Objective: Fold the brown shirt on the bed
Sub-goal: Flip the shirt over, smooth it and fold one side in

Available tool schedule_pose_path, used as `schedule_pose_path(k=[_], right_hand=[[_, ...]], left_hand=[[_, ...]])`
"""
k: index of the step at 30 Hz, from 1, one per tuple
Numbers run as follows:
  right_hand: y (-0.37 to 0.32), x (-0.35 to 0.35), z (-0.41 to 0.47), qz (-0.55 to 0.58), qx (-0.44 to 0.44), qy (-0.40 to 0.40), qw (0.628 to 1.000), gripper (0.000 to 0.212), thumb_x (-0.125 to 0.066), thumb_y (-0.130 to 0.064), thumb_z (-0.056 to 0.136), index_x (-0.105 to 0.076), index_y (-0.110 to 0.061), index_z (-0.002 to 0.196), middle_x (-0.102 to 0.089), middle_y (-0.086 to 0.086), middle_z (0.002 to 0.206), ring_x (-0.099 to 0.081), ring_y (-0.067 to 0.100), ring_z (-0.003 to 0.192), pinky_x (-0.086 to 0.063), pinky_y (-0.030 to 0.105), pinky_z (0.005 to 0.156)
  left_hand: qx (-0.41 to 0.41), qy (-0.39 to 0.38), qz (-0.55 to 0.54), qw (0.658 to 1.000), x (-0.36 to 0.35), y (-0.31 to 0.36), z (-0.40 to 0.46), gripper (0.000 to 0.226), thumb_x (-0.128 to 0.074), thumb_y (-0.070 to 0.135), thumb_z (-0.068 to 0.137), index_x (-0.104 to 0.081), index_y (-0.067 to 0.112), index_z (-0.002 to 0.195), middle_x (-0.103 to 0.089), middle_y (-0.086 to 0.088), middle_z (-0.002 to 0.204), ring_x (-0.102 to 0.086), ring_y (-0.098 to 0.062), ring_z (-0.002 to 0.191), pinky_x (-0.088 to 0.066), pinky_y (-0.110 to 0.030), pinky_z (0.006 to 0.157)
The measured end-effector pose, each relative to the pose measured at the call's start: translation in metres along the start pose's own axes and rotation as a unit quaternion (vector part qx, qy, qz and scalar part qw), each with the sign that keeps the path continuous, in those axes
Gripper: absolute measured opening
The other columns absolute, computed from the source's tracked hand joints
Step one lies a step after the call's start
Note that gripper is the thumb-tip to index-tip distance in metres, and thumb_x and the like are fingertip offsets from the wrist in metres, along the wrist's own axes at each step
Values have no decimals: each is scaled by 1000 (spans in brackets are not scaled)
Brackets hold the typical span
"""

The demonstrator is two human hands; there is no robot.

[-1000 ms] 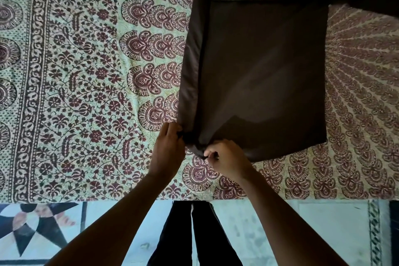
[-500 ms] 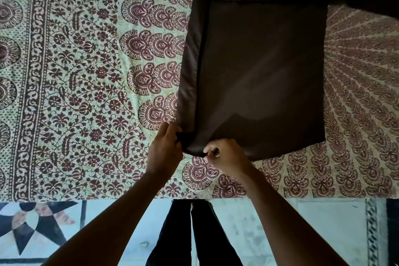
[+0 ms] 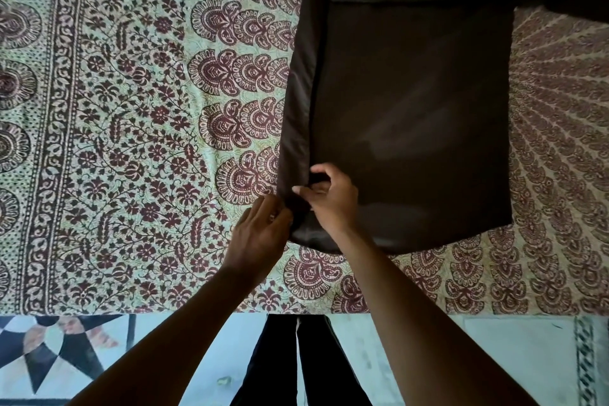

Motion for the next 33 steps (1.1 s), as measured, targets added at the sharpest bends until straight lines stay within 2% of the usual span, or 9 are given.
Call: schedule_pose_path(k=[6,10,15,18,21,23,27,30,33], right_hand=[[12,11,3,-40,-18,30,999,24,-90,-11,75,-71,-16,89,-74,3,74,-74,21,69,-64,48,68],[23,26,-6,-54,-18,48,997,19,-91,-8,74,-75,-11,84,-71,-1,68,-73,19,65,-65,48,67],[25,28,-2,-58,-19,34,998,20,-92,-5,71,-76,-8,83,-71,7,69,-75,23,65,-65,42,62],[22,27,2,-89,-27,-7,996,25,-92,-2,71,-70,-13,75,-67,4,63,-70,9,53,-57,22,49],[13,34,13,-161,-35,-52,985,32,-96,-17,66,-65,-20,70,-68,0,64,-72,12,60,-52,23,53],[-4,45,26,-220,-1,-5,975,30,-95,-25,66,-67,-19,75,-68,-5,69,-71,15,74,-48,23,65],[-65,42,56,-230,193,104,948,23,-83,-9,78,-74,-8,99,-68,9,100,-66,28,96,-48,27,85],[-84,14,82,-315,334,68,886,28,-77,-13,83,-74,-7,111,-66,12,118,-63,33,111,-56,46,87],[-71,3,93,-426,351,44,833,44,-67,-34,93,-67,-13,131,-56,9,144,-54,31,132,-53,50,90]], left_hand=[[-25,-27,-44,998,-9,-7,11,4,-66,14,91,-67,12,94,-64,-6,109,-60,-27,92,-56,-40,66],[-24,-38,-88,995,-10,-6,14,22,-57,31,96,-70,15,101,-69,0,105,-64,-25,91,-58,-37,66],[5,18,-38,999,-1,-11,35,15,-58,18,94,-68,11,104,-67,-8,112,-61,-32,95,-55,-47,74],[41,-56,10,998,-7,-23,53,57,-68,38,86,-56,21,139,-38,-2,161,-41,-31,141,-39,-52,108],[9,-173,67,983,-18,-34,62,91,-62,64,85,-22,34,161,2,10,173,-5,-28,158,-19,-66,118],[-9,-192,96,977,-19,-40,65,99,-54,76,83,-8,38,162,11,13,172,4,-28,159,-11,-68,119],[-3,-191,126,973,-18,-50,65,113,-45,88,75,1,35,163,15,12,171,13,-27,158,-4,-64,120],[7,-185,111,976,-18,-49,64,115,-45,88,76,6,33,163,19,12,170,17,-28,158,-3,-66,120],[15,-207,89,974,-19,-48,63,114,-46,87,76,8,36,162,25,15,168,19,-28,157,2,-64,120]])
Point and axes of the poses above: each hand's wrist, its own z-axis towards the middle knuckle, its own x-axis out of the back of the hand, y = z × x, the point moved 6 cm from there along z, towards the middle knuckle
